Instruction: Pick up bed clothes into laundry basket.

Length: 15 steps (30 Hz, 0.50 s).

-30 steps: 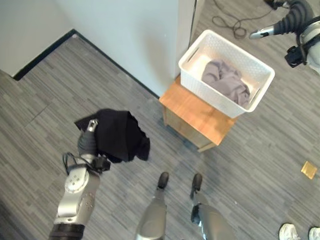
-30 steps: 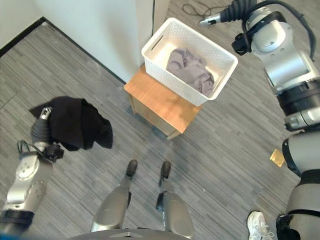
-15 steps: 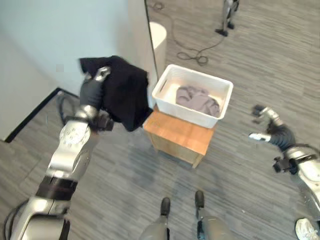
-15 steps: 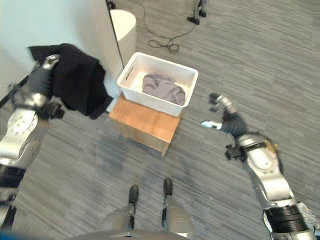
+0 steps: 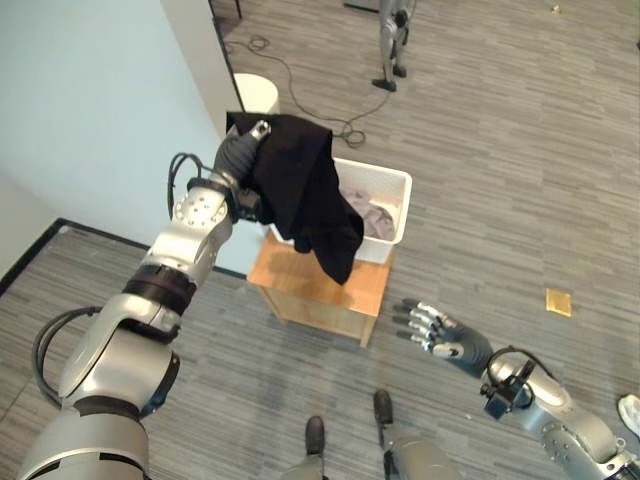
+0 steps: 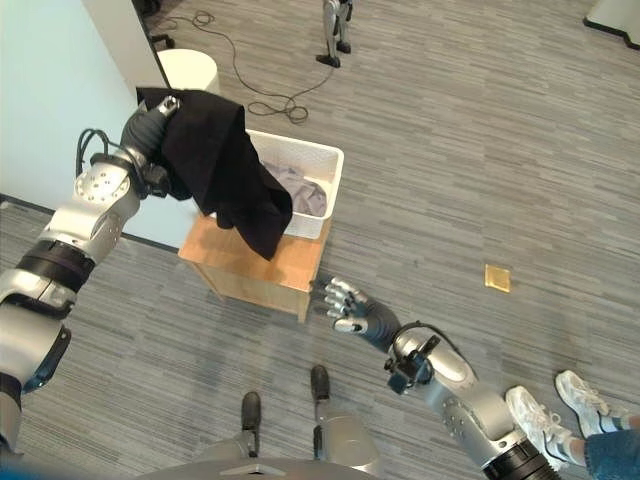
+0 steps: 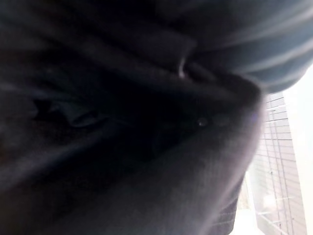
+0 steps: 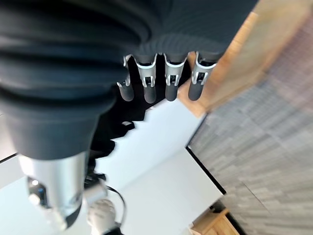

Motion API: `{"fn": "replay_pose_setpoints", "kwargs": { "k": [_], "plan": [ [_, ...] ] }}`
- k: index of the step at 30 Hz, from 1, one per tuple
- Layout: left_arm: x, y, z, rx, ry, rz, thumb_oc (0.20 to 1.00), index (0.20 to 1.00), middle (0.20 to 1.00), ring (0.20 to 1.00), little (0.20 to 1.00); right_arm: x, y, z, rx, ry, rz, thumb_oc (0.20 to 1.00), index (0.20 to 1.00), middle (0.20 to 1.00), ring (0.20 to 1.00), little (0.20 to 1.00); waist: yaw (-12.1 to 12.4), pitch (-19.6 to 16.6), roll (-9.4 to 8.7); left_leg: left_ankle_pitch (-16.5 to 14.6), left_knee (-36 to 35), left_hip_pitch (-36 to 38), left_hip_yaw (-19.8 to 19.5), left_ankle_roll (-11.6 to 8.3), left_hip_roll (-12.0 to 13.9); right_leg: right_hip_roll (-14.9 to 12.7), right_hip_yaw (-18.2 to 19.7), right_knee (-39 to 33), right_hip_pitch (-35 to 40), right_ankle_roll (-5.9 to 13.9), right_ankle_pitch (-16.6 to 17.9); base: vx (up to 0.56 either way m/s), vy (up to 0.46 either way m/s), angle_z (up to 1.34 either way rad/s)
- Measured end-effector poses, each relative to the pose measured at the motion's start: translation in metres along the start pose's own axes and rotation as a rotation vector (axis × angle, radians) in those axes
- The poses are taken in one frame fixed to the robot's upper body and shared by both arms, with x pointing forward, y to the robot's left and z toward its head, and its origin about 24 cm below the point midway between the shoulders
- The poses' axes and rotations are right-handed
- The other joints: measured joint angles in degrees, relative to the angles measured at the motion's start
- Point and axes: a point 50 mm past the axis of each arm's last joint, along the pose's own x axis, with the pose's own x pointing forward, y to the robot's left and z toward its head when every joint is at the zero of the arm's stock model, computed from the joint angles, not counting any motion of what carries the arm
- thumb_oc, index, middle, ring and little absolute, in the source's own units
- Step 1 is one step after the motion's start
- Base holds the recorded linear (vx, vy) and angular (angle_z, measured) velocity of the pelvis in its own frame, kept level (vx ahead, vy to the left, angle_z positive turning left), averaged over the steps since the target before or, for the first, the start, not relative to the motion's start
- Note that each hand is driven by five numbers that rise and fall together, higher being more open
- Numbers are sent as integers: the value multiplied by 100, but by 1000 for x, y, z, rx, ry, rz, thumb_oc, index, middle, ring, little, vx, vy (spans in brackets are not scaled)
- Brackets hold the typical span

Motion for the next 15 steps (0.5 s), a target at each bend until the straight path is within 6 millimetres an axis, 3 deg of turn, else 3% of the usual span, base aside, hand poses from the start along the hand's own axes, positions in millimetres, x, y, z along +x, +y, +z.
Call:
{"fn": "replay_pose_setpoints", "kwargs": {
  "k": [5,7,15],
  "plan": [
    [15,5,25,32,-40,32,200,200,200,200,200,4,12,-16,59,52,57,1000,1000,1000,1000,1000,-102,-32,-50,-2,0,-113,85,-2,-2,3,82,6,-146,10,10,36,0,-9],
    [26,2,51,68,-91,25,200,200,200,200,200,8,20,-23,74,82,105,1000,1000,1000,1000,1000,-161,-32,-50,-17,0,-149,139,-6,-1,12,126,7,-205,7,17,42,-7,-10],
    [40,5,101,155,-175,47,200,200,200,200,200,7,20,-27,48,113,110,1000,1000,1000,1000,1000,-222,-3,24,-60,-1,-240,185,-51,5,16,153,-14,-324,7,10,41,-10,-3]
  ]
}}
